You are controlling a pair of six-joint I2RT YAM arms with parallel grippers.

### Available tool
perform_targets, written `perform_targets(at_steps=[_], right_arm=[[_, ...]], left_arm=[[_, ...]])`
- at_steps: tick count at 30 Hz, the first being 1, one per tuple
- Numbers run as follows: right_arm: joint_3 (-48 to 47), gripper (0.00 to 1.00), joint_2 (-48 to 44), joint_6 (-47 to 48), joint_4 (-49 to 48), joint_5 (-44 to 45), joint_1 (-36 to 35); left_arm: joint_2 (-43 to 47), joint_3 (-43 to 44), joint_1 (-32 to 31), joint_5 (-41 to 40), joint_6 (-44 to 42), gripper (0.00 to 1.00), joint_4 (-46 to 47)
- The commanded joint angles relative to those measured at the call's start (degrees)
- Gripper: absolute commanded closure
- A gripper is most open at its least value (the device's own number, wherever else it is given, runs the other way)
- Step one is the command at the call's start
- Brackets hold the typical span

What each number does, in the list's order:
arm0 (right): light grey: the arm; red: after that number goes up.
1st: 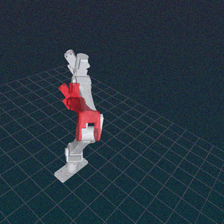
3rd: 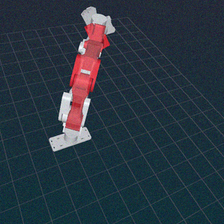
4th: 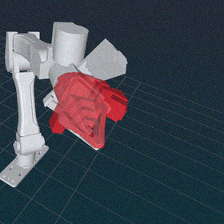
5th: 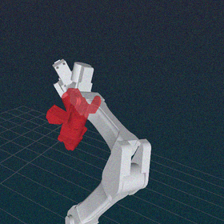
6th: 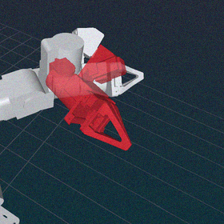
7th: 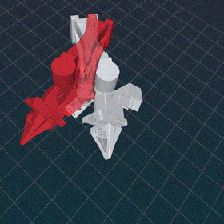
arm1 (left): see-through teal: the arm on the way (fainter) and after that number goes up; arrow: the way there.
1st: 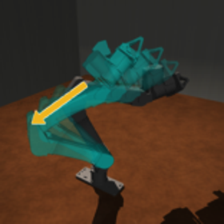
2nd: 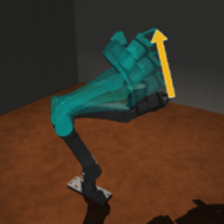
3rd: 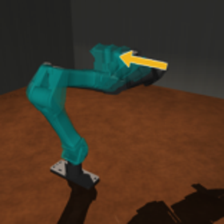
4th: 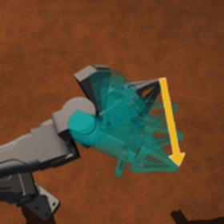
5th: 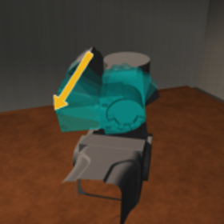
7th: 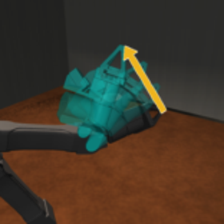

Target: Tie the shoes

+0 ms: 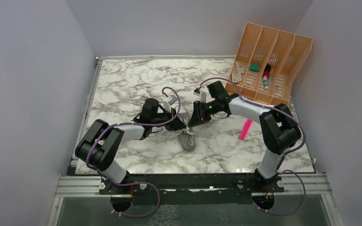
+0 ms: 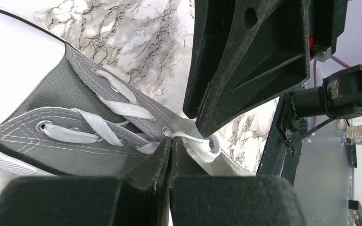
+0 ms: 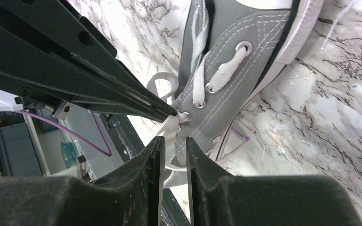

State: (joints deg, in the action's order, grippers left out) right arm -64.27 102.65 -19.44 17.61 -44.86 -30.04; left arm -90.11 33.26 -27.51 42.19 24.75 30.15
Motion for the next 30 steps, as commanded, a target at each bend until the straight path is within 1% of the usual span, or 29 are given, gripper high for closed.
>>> perform_targets(at_steps=[1, 9, 18, 22, 25, 30], right_arm=[[-0.4, 0.72, 0.7, -0.6, -2.8, -3.5, -0.7], [-0.8, 0.72, 1.4, -0.5, -3.0, -3.8, -1.8], [0.1, 0.76, 1.6, -2.4, -5.2, -3.8, -1.9], [-0.6, 0.71, 0.4, -2.0, -3.1, -2.3, -1.9], [0.3, 0.7, -1.3, -1.2, -2.5, 0.6, -1.1], [1.6, 0.68, -1.4, -1.0, -3.0, 0.1, -0.3]], left_arm=[[0.8, 0.1, -0.7, 1.8, 0.1, 1.0, 0.1], [0.6, 0.4, -0.7, 1.8, 0.3, 1.0, 0.1], [0.4, 0.9, -0.7, 2.1, 0.4, 1.0, 0.1], [0.6, 0.7, -0.6, 2.1, 0.4, 1.0, 0.1], [0.7, 0.5, -0.6, 2.1, 0.4, 1.0, 0.1], [0.8, 0.3, -0.7, 2.2, 0.5, 1.0, 0.1]])
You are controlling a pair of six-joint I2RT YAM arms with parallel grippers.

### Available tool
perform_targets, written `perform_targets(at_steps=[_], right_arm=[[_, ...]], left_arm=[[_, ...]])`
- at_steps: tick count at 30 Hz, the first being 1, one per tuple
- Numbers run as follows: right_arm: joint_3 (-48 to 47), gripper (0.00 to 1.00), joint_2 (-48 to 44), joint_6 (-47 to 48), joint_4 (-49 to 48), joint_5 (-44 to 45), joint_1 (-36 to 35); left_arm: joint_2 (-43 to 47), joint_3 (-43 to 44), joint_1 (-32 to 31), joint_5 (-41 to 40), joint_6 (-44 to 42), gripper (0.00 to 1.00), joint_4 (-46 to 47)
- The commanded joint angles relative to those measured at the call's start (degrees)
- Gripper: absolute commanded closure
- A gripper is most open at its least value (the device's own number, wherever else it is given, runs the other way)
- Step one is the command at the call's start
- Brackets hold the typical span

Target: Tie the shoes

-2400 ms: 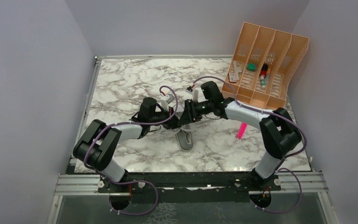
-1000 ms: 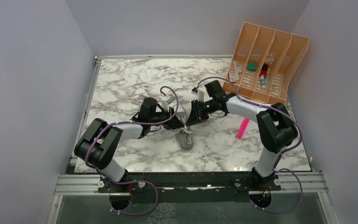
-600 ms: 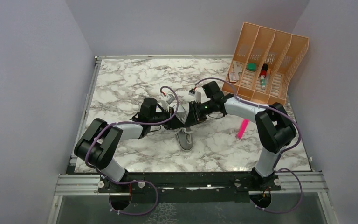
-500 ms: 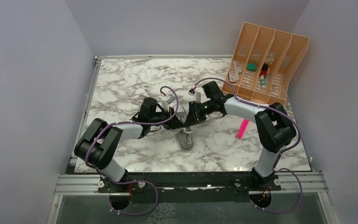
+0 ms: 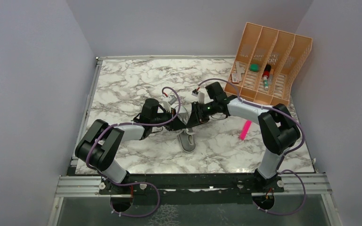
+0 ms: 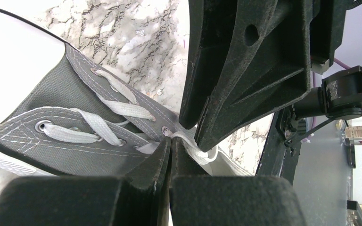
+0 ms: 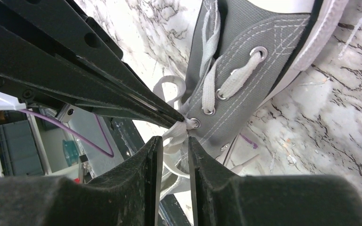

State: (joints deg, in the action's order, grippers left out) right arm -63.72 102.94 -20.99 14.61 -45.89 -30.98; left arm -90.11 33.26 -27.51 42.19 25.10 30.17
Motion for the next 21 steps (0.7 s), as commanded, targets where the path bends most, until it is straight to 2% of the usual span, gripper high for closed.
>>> perform_targets(at_steps=[1, 7, 11, 21], right_arm=[[1.5, 0.67, -1.9, 0.4, -0.7, 0.4, 0.9], [1.8, 0.63, -2.0, 0.5, -1.8, -0.9, 1.8], [1.4, 0.65, -0.7, 2.0, -0.6, -1.4, 0.4], [1.4, 0.69, 0.1, -1.2, -3.9, -2.7, -0.8]], left_arm=[[0.9, 0.4, -0.6, 2.2, 0.1, 1.0, 0.1], [0.9, 0.5, -0.6, 2.1, 0.2, 1.0, 0.1], [0.8, 0.7, -0.7, 2.3, 0.2, 1.0, 0.1], [0.7, 0.9, -0.7, 2.4, 0.2, 1.0, 0.1]])
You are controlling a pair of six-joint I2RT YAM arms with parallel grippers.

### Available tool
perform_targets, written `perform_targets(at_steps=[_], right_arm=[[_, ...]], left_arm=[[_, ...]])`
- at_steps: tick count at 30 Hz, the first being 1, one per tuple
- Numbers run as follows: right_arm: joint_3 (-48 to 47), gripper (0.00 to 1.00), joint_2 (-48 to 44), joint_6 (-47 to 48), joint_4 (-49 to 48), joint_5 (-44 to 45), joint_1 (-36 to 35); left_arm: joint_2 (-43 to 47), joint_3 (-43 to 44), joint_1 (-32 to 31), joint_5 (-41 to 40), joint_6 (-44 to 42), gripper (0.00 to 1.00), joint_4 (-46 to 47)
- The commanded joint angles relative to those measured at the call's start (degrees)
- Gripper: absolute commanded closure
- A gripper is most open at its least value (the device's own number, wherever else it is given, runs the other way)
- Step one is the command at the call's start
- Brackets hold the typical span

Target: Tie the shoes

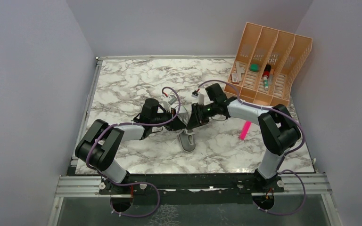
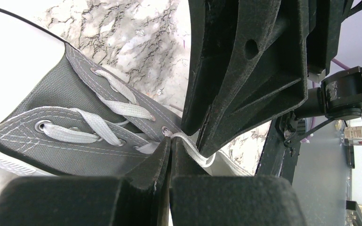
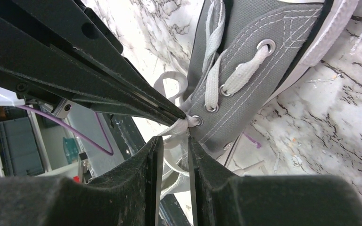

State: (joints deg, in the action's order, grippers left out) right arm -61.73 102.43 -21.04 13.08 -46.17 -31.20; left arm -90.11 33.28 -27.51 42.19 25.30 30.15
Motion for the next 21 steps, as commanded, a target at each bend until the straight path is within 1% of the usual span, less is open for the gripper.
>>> perform_targets(at_steps=[1, 6, 11, 18, 21], right_arm=[[-0.4, 0.69, 0.8, -1.7, -2.6, -2.2, -0.5], [0.1, 0.7, 1.6, -4.3, -5.6, -3.0, -0.6], [-0.6, 0.74, 2.5, -4.1, -5.5, -3.6, -0.8], [0.6, 0.72, 2.2, -5.1, -7.0, -4.6, -1.0], [0.5, 0.7, 1.6, -5.6, -7.0, -5.2, -1.0]], left_arm=[[0.6, 0.9, -0.7, 2.4, 0.0, 1.0, 0.1], [0.7, 0.8, -0.6, 2.5, 0.0, 1.0, 0.1], [1.1, 0.6, -0.7, 2.4, 0.1, 1.0, 0.1], [1.2, 0.4, -0.6, 2.3, 0.1, 1.0, 0.1], [1.2, 0.4, -0.7, 2.4, 0.1, 1.0, 0.1]])
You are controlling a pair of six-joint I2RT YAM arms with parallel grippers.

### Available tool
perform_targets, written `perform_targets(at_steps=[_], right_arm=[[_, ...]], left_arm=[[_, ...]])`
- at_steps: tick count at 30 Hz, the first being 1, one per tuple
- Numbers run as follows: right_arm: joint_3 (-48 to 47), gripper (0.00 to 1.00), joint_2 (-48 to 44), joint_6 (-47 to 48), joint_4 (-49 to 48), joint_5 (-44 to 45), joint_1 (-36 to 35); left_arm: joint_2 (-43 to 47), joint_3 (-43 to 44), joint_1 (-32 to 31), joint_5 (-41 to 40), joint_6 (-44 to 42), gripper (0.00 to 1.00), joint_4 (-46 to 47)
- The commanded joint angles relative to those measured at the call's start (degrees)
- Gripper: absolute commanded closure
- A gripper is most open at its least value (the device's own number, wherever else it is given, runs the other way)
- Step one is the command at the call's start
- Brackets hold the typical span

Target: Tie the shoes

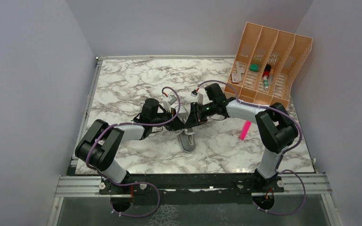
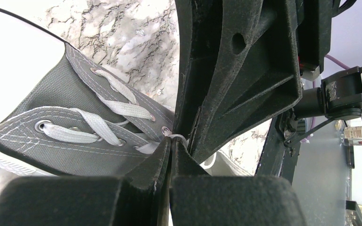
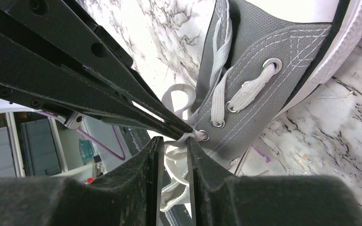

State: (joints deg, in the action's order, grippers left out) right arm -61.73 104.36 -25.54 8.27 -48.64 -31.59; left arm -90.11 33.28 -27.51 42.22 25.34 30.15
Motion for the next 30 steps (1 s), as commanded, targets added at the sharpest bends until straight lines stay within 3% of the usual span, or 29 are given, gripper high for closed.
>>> perform_targets(at_steps=[1, 5, 12, 22, 30], right_arm=[[0.3, 0.68, -0.8, -1.0, -1.9, -2.6, -0.6], [-0.5, 0.61, -3.6, -1.7, -0.1, -0.5, 0.0], [2.2, 0.58, -5.9, -0.6, 0.8, -0.7, 3.8], [2.9, 0.76, -1.8, 2.4, 1.1, -1.9, 3.0], [1.7, 0.77, -0.5, 0.3, -1.1, -3.6, 2.0]], left_arm=[[1.2, 0.3, -0.7, 2.3, 0.0, 1.0, 0.1], [1.5, 0.0, -0.6, 2.3, -0.1, 1.0, 0.1], [1.5, -0.2, -0.7, 2.3, -0.2, 1.0, 0.1], [1.7, -0.1, -0.7, 2.3, -0.3, 1.0, 0.1], [1.9, 0.0, -0.6, 2.3, 0.0, 1.0, 0.1]])
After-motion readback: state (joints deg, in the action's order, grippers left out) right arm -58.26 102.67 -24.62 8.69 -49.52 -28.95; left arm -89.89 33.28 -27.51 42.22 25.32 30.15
